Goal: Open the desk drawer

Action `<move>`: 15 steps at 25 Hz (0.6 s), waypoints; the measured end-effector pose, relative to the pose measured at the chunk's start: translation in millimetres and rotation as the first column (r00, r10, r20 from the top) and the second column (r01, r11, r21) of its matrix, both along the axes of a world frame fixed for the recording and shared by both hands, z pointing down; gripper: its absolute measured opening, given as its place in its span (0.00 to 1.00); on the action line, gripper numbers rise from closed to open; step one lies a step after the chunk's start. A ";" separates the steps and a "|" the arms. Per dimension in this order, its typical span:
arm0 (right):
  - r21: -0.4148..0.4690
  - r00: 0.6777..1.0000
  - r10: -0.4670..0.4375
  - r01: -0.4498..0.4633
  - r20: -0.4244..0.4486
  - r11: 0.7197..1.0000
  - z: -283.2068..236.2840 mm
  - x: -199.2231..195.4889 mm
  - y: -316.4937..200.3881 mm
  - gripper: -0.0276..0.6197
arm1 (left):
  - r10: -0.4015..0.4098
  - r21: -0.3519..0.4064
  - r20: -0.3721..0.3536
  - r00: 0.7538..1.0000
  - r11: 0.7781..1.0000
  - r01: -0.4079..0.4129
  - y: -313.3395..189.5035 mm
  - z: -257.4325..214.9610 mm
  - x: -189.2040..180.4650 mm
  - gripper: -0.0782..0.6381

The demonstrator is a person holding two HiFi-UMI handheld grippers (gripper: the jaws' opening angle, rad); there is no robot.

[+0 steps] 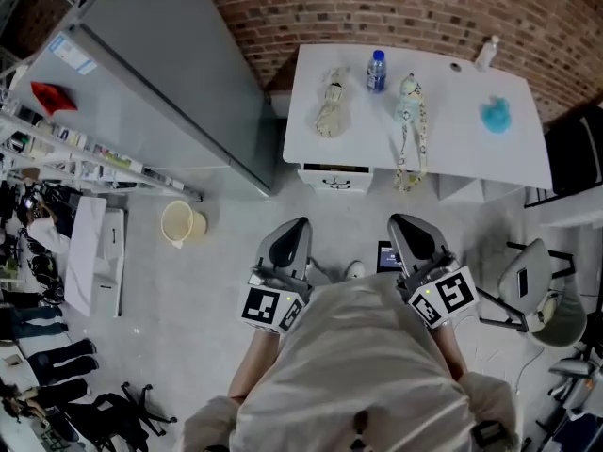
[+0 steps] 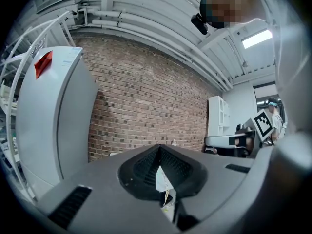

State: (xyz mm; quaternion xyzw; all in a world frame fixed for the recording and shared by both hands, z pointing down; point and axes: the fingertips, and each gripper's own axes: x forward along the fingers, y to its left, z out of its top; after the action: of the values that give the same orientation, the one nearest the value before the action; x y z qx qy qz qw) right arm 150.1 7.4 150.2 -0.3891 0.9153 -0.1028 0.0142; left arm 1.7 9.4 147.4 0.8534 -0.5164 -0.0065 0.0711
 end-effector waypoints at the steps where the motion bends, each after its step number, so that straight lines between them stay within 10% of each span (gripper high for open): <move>1: -0.003 1.000 -0.001 0.001 0.001 1.000 0.7 0.3 0.5 0.08 | -0.002 0.001 -0.002 1.000 1.000 0.002 2.4 0.6 0.3 0.12; 15: -0.003 1.000 0.010 -0.009 0.005 1.000 3.3 9.2 -1.8 0.08 | -0.021 -0.005 -0.015 1.000 1.000 0.021 2.2 3.1 3.1 0.12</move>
State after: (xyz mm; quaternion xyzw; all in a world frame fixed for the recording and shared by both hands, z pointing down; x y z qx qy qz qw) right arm 159.3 5.6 153.6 -0.3932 0.9133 -0.1050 0.0164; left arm 4.8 11.6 150.5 0.8478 -0.5246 -0.0123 0.0769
